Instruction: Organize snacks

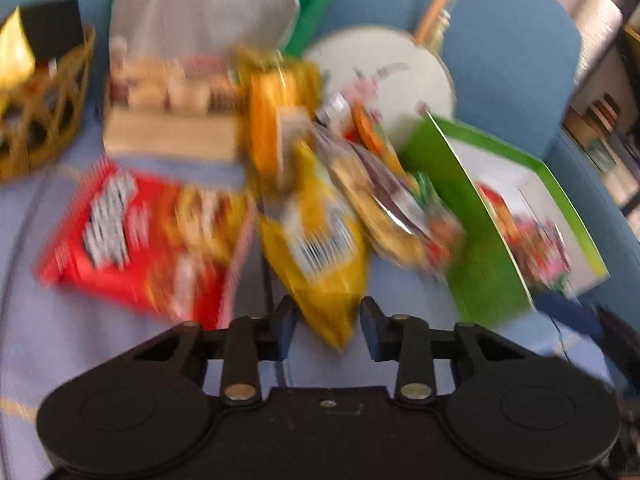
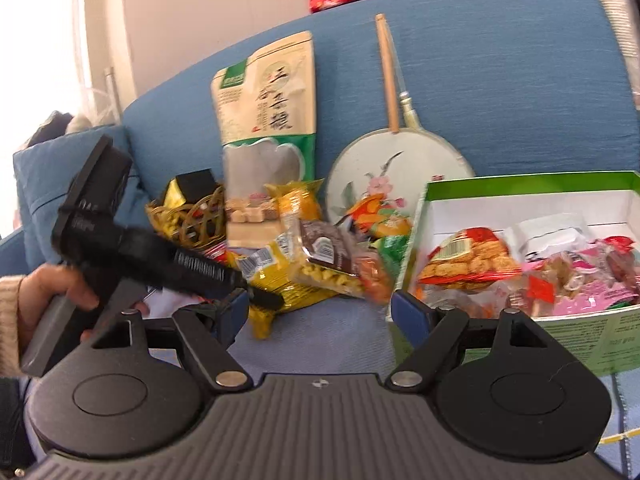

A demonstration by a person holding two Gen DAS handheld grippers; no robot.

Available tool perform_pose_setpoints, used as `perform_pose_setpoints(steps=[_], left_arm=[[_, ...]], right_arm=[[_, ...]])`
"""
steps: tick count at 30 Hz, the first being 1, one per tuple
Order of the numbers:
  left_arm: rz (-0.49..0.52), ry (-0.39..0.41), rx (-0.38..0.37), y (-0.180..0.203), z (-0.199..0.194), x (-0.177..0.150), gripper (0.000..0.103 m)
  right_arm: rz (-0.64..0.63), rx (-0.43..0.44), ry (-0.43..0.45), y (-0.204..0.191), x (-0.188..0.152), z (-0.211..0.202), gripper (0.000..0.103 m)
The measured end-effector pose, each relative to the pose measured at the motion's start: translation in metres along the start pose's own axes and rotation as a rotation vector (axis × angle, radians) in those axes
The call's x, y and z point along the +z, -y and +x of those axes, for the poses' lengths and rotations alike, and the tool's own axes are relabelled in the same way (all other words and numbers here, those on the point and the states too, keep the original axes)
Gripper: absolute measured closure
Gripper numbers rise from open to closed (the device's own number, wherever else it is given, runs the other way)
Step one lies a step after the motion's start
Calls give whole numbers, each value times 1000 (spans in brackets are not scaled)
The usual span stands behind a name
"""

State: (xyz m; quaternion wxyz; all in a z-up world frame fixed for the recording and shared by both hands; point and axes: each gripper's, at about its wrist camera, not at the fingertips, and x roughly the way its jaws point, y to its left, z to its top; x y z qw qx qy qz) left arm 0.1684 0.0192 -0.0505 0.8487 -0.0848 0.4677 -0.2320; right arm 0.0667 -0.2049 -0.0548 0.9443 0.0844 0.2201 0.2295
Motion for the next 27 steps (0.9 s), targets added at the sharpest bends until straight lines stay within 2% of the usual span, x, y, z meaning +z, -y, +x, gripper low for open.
perform_pose_setpoints(steps=[2,4,5,6,8,9,12,15,16,17,19,20,23,27], left_arm=[[16,0,-30,5,-7,-13,91],[11,28,-44,7,-17,-18,80],[7,60,-34,8,-24,-18,63],[12,104,-18,9,-32,-17,32],[37,200,35,13,-45,-10,6],[58,243,69,16,-48,-4,0],[93,305,117,20,-48,12,0],[162,260,181,23,-25,23,0],[190,224,202,22,-16,22,9],[200,185,202,20,-10,18,47],[135,178,141,12,-9,12,49],[95,159,99,8,-11,10,60],[13,113,16,2,-17,4,60],[-27,37,-110,5,-30,-18,60]], right_arm=[[-13,21,-16,-4,-1,1,0],[-36,26,-28,-8,-2,3,0],[-44,25,-32,-9,-2,4,0],[-44,25,-35,-10,-2,5,0],[-37,28,-37,-9,-2,6,0],[-35,29,-40,-9,-3,6,0],[-35,26,-46,-8,-4,7,0],[-33,24,-48,-7,-4,7,0],[-34,24,-47,-7,-3,6,0],[-34,24,-46,-6,-2,5,0],[-26,28,-48,-3,-1,4,0],[-18,32,-52,-2,0,4,0],[5,61,-71,-1,1,5,0],[-21,117,-122,-8,-3,10,0]])
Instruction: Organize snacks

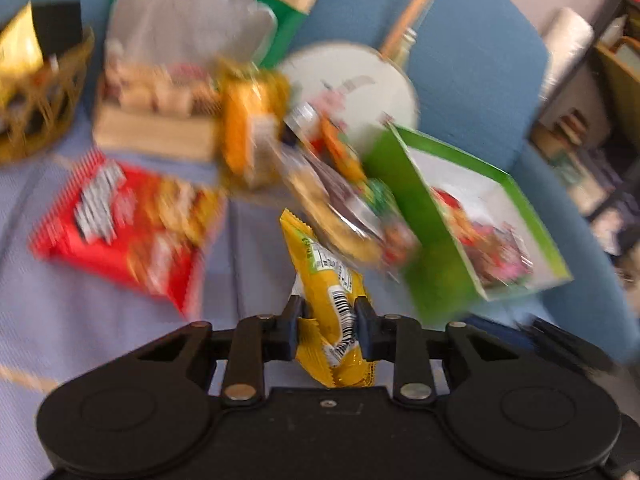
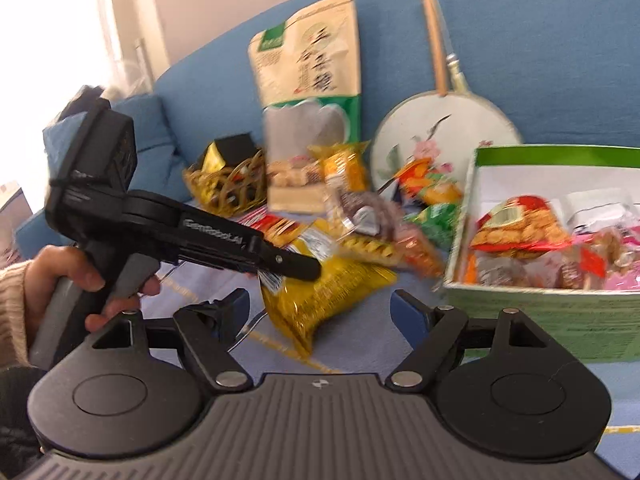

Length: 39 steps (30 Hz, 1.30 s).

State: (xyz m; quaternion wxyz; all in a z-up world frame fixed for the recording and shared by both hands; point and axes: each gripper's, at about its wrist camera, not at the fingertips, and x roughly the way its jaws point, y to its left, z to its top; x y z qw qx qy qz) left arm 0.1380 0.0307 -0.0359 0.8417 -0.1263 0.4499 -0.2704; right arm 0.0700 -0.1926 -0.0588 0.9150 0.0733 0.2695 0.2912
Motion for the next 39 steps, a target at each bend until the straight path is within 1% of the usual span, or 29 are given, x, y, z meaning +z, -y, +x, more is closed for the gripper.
perform_pose_setpoints(steps=[1,2,3,5,6,7,9,11,15,16,17,18,19,20,21,22,26,29,35,39], left_arm=[[5,-14,-20,4,-3,-5,58],[16,-11,-20,6,-8,-9,50],[23,7,4,10,-14,-13,26],[38,67,49,13,-29,-16,0],[52,86,63,15,-34,-17,0],[65,80,63,16,-36,-16,0],[73,49,40,17,-32,-14,1],[75,18,37,15,-24,-15,5],[73,-23,23,14,-15,-22,6],[74,-33,32,13,-14,-25,9],[72,-48,25,12,-11,-26,22],[58,-46,7,12,-10,-26,30],[45,-38,15,13,-11,-25,31],[49,-23,16,16,-12,-23,36],[60,-2,9,20,-15,-20,36],[71,23,3,25,-18,-17,36],[113,103,-32,48,-27,1,37],[134,141,-74,65,-25,16,37],[200,185,-135,104,-7,40,39],[229,185,-181,126,11,55,40]], right_arm=[[-6,17,-16,-2,-2,2,0],[-3,31,-34,-3,-3,5,0],[8,42,-56,-4,-5,9,0],[37,47,-102,-5,-8,17,0],[57,52,-124,-4,-11,20,0],[77,62,-138,-4,-13,23,0],[134,90,-157,-1,-15,26,0],[178,110,-169,1,-16,27,0],[214,122,-177,3,-18,26,0],[219,121,-179,3,-18,27,2],[220,129,-183,3,-18,27,10],[224,140,-190,3,-18,27,29],[224,138,-178,1,-17,24,40],[209,125,-163,-1,-14,21,42],[182,111,-136,-4,-11,15,46],[163,100,-108,-5,-7,9,47],[122,54,26,-5,6,-15,49],[114,15,106,5,14,-31,49],[135,-68,218,32,24,-56,49],[168,-122,276,52,26,-67,49]])
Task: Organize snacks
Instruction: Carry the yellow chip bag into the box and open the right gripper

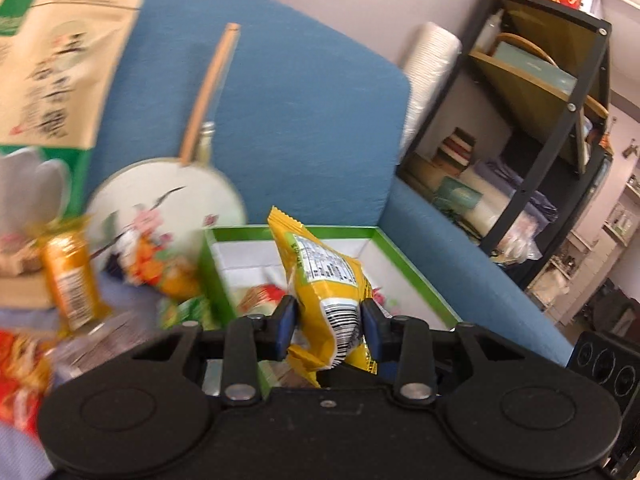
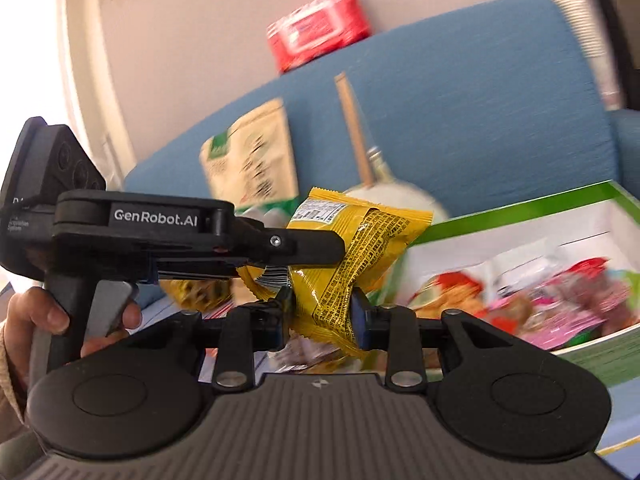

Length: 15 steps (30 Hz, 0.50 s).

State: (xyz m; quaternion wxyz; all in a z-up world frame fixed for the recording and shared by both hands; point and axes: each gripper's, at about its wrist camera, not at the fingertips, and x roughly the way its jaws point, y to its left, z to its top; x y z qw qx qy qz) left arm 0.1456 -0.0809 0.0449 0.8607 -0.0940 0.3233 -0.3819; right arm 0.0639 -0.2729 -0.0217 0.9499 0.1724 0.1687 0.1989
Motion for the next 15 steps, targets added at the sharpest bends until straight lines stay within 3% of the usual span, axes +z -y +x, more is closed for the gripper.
perform_pose_setpoints(steps=[11,14,15], left_arm=[[6,-33,-64,10,73,14,40],[18,-35,-51,10,85,17,39],[26,-45,-29,9,91,17,34]], right_arm=[[10,-167,45,43,5,6,50],[9,-198,61,50,5,12,50],[4,-214,62,51,4,16,50]])
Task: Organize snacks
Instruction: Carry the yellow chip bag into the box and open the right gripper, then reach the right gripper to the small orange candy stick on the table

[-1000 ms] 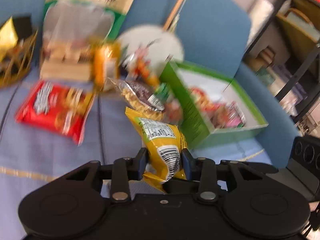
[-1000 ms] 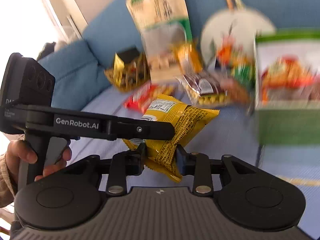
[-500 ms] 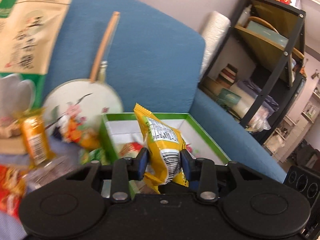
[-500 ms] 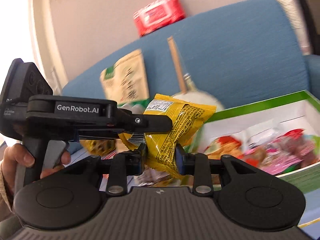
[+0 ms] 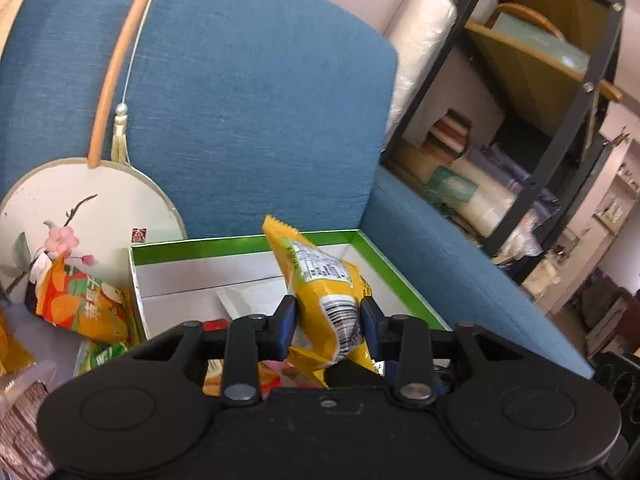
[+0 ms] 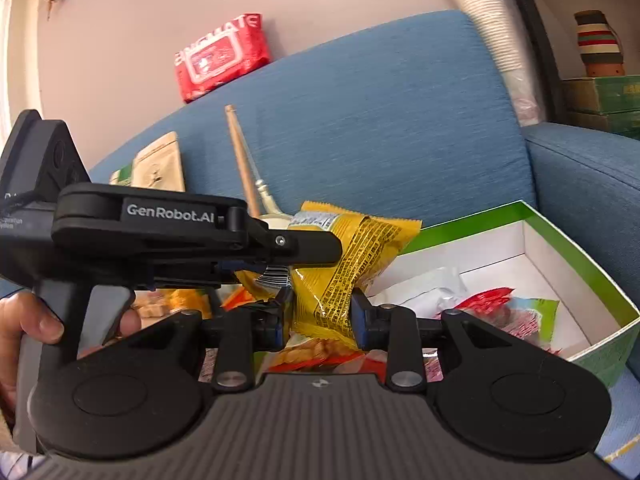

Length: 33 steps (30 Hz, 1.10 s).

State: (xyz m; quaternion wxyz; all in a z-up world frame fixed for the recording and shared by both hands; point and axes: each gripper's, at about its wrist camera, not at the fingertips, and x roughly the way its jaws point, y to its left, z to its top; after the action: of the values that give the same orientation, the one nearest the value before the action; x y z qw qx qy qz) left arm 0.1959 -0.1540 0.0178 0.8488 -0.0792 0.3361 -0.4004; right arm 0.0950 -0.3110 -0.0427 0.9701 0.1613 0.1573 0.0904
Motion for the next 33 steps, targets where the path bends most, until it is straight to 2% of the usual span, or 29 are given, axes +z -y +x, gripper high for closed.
perform_pose_setpoints(steps=[1,2,3,4,7,9,12,16,19,21,24,28,30,32,33], left_arm=[[11,-15,26,-1,5,0,25],[22,-33,63,-1,10,-2,1],[28,-50,110,-2,14,-4,0],[33,-52,145,-4,15,-8,0],[21,-75,158,-12,11,-16,0],[0,-49,141,-16,-3,-17,0],[-10,-10,136,-17,-30,-13,0],[-3,81,181,-14,-69,-16,0],[-35,97,188,-21,-90,-24,0],[-61,80,194,-28,-99,-33,0],[-67,59,218,-39,-111,-50,0],[-60,6,217,-52,-112,-65,0],[-80,-36,196,-60,-106,-71,19],[-86,-61,180,-65,-97,-77,28],[-84,-71,179,-66,-92,-80,29]], right_arm=[[-8,-26,-4,1,-2,4,49],[-20,-64,-19,1,-7,10,48],[-31,-101,-45,3,-12,18,42],[-35,-122,-67,4,-16,22,32],[-47,-132,-69,1,-14,21,32],[-67,-110,-51,-4,-11,15,29],[-97,-97,-2,-14,-8,5,11],[-165,-52,10,-34,-12,-9,1],[-203,5,-6,-50,-17,-14,0],[-224,53,-20,-63,-19,-14,0],[-259,111,-87,-80,-24,-9,0],[-418,35,-196,-95,-29,-4,0],[-429,-9,-212,-92,-28,-5,0],[-377,-15,-225,-84,-26,-9,0],[-350,-8,-235,-79,-26,-10,0]])
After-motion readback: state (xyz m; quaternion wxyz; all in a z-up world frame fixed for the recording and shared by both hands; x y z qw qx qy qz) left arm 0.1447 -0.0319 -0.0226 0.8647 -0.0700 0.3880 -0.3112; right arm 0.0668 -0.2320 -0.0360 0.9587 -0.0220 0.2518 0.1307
